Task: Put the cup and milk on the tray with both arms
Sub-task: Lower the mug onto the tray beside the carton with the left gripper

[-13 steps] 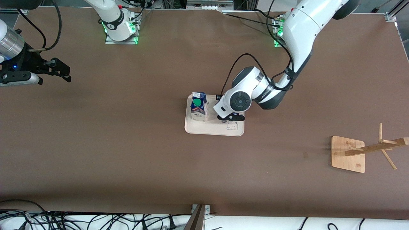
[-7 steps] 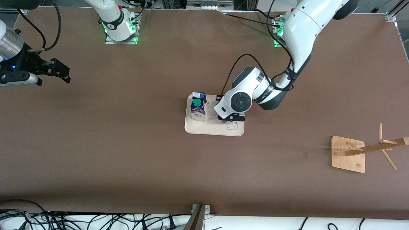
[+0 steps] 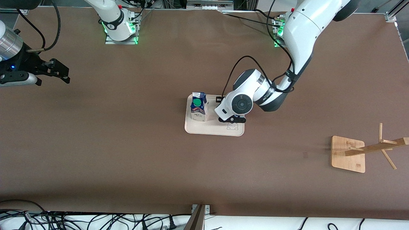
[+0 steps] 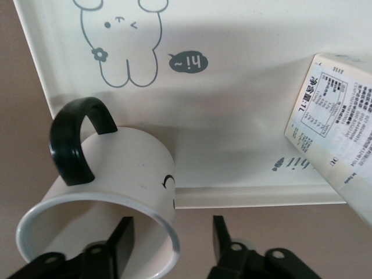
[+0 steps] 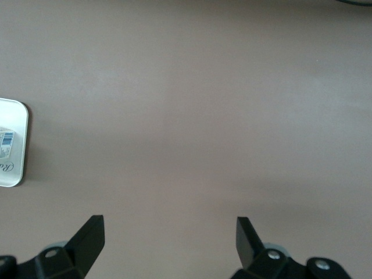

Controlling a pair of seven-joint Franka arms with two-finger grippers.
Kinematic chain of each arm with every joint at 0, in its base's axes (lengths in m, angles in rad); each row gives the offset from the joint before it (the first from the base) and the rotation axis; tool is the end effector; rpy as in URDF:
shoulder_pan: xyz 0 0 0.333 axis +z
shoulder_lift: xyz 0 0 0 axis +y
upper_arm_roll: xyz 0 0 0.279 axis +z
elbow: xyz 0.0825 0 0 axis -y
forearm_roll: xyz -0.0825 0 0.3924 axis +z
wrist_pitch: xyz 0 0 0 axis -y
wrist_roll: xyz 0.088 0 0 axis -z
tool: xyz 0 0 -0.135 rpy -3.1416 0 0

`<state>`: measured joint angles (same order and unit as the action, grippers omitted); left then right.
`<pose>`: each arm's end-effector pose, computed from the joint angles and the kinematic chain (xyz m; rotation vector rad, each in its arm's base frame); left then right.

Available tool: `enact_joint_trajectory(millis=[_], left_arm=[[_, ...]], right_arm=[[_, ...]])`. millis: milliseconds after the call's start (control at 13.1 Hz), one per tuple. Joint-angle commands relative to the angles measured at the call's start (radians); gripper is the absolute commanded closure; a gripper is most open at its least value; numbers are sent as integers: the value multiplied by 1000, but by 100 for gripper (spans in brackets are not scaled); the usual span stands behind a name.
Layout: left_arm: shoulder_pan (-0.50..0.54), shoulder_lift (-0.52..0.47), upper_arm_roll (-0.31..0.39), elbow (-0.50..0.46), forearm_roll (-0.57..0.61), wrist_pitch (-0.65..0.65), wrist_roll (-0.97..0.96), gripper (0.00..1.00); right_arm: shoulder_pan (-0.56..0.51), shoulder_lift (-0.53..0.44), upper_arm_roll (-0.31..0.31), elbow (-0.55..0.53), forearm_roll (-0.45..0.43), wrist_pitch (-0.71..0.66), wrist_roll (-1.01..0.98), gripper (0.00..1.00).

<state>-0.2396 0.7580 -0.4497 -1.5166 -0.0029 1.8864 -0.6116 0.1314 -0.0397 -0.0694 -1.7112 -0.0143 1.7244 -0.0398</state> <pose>0.5122 -0.3942 0.1707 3.0013 -0.0235 -0.6813 0.5642 0.0328 0.5275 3.1254 0.1620 0.0828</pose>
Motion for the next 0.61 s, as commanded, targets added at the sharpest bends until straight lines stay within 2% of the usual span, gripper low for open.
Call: enact_joint_trajectory(millis=[0,533], left_arm=[[-1,17,-1,30,3,-10,10,0],[-1,14,-1,30,11,-10,9,0]], right_arm=[[-7,8,0,19,20,-3,-3,0],[-6,6,0,19,20,3,0,0]])
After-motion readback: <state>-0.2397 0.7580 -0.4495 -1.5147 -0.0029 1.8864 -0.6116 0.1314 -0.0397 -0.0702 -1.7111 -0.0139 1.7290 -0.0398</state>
